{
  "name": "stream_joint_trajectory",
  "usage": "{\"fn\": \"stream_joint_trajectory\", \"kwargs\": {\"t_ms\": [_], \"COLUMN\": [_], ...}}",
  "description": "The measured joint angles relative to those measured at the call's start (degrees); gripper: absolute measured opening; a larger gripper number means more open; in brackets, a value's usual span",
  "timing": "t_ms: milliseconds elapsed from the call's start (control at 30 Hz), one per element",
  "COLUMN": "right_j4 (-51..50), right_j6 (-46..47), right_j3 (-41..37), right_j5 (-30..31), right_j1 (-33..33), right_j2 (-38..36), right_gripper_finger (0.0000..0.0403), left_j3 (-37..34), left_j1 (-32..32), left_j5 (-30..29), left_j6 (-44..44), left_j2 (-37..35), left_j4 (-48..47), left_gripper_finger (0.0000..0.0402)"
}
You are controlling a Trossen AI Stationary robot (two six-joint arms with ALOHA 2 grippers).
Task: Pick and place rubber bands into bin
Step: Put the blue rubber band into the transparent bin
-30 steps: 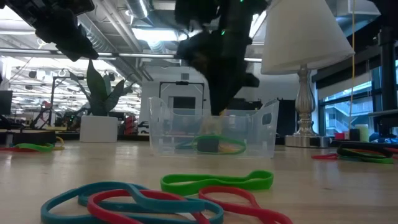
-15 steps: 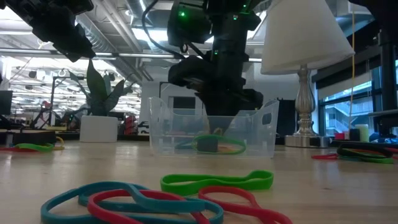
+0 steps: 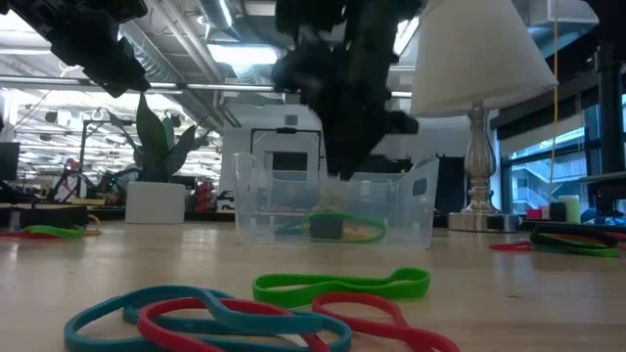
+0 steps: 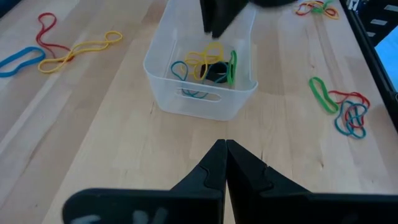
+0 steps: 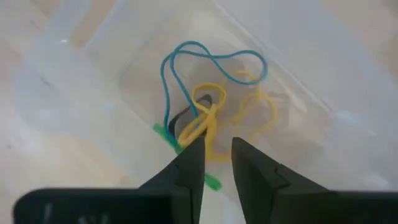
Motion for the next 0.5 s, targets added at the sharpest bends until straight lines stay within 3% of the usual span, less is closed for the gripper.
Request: {"fn": "stream_joint_trajectory", "kwargs": {"t_ms": [167,333,500], "right_j4": [-5.2,-9.4,-4.2], "right_j6": [-0.5,-3.0,-2.0], "right_j3": [0.0,-0.8,-9.6], "right_j5": [3.2,13.3,19.4], "right_j1": [0.5,4.7,9.4], "right_j2": [-3.7,-9.0,-20.1], "right_gripper_finger": [0.0084,0.008,0.0053], "left_j3": [0.0,0.0,0.1], "left_j1": [0.0,-0.2,-2.9], "left_j5": [0.0,0.0,-0.2], "left_j6": [0.0,0.0,-1.8], "left_j2": [0.0,0.3,2.9], "left_j4": [0.0,0.1,1.0], "left_gripper_finger": [0.0003,0.0003,0.0003]}}
